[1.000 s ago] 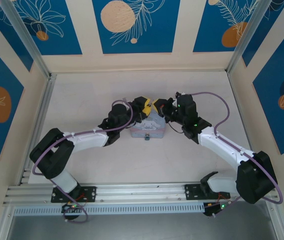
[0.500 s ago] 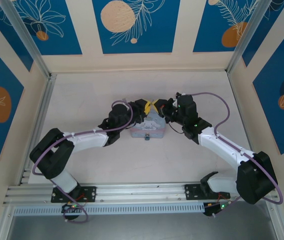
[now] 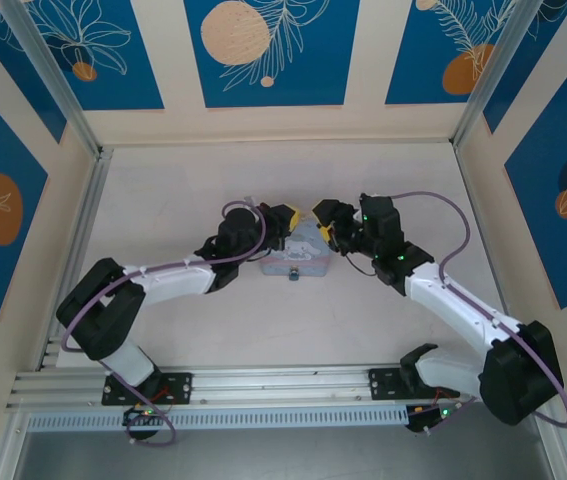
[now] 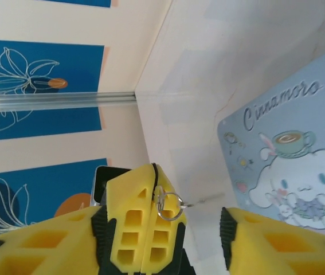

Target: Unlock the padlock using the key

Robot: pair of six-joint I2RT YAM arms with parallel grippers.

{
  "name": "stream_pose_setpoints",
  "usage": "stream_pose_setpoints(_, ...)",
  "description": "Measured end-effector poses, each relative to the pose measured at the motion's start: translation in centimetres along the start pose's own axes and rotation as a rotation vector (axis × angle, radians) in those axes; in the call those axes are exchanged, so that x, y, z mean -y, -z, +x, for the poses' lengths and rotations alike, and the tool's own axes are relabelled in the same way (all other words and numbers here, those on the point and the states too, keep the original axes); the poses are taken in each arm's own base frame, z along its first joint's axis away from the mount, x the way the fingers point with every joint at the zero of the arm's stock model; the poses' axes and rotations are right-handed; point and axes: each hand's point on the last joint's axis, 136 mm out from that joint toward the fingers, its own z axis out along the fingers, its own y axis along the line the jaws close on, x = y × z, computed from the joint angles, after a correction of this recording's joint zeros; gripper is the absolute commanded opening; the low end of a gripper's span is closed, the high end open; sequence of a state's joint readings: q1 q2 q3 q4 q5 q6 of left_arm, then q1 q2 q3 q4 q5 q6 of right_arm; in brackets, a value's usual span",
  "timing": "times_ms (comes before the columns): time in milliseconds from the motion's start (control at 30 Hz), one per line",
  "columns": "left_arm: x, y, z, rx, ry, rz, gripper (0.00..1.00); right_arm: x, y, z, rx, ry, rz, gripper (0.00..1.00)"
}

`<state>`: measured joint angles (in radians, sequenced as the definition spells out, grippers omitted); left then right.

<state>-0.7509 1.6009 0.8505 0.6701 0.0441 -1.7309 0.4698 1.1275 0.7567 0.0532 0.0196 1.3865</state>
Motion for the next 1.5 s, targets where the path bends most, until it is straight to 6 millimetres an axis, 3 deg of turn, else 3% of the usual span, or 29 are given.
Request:
stream_pose_setpoints(67,-0.4,-0.1,-0.1,-0.025,-0.087,-0.042,0.00,0.3,0.8,-0.8,0.012,0.028,0.011,0.73)
stream_pose_setpoints(267,1.2,-0.3,-0.8,-0.120,-0.404,-0.082,0.00,1.3,1.7,-2.1,-0.029,0.151,0.026,0.72)
stream_pose_setpoints(433,3.1,0.3,-0.1,-0.218,-0.623,-0.047,0.00,-0.7,1.9,-1.6,-0.101,0.262,-0.099,0.67)
stream_pose_setpoints(567,3.6,0.7,0.5,-0.269,-0.689,-0.010,0.00,-2.5,1.5,-0.7,-0.157,0.325,-0.207,0.60)
stream_pose_setpoints(800,5.3,0.8,1.2,-0.273,-0.675,0.088,0.00,-3.8,0.2,-0.5,-0.197,0.345,-0.316,0.51)
stream_pose_setpoints(1067,4.7,1.0,0.1,-0.201,-0.527,0.126,0.00,-3.9,-1.0,-0.3,-0.208,0.297,-0.368,0.47)
stream_pose_setpoints(1500,5.8,0.9,-0.9,-0.134,-0.424,0.175,0.00,-4.5,-3.3,1.2,-0.259,0.285,-0.392,0.42)
